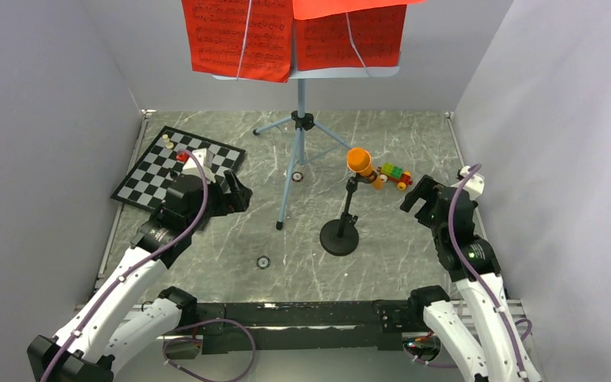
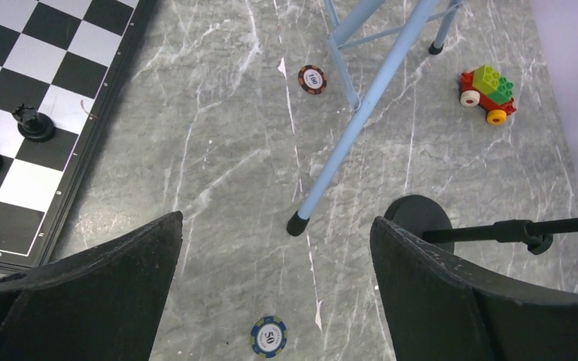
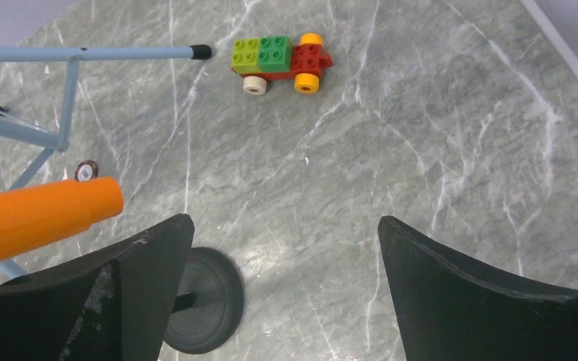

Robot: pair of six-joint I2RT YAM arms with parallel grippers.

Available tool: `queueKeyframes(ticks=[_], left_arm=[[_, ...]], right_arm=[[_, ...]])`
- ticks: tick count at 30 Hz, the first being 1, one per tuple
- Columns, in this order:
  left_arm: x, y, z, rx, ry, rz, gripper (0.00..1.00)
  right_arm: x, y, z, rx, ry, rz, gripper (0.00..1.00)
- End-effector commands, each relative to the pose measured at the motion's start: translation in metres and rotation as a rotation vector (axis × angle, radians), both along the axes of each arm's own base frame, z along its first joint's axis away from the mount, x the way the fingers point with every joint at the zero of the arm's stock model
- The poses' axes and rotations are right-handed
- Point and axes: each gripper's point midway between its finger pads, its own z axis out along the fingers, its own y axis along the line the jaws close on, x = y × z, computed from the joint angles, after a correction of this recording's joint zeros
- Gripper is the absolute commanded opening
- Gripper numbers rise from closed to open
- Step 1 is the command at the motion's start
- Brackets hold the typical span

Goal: Pack up the instrument practice props

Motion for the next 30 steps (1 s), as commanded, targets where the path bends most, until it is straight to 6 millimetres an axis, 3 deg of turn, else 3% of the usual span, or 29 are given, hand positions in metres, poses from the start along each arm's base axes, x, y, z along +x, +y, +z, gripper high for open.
queueKeyframes(ticks=[1,8,15,23,30], left_arm=[[0.003,-0.007,0.011,0.006,-0.054,-0.056,0.99],[-0.003,-0.033,0.021,-0.04,-0.131,-0.221,0.99],[-0.015,-0.049,0.024,-0.091,-0.169,-0.327,0.99],[-0.018,-0.057,0.024,-0.109,-0.167,-0.377,0.99],[-0.02,-0.058,0.026,-0.111,-0.189,-0.392,0.99]], right_arm=[[-0.018,0.002,0.023,-0.041,-0.036,0.076,0.98],[-0.023,0.073,0.025,0.064,-0.088,0.5,0.96],[-0.033,0.109,0.028,0.107,-0.122,0.732,0.95],[-0.035,0.14,0.026,0.067,-0.135,0.865,0.93],[-0.013,0.161,0.023,0.007,-0.212,0.844,0.86]])
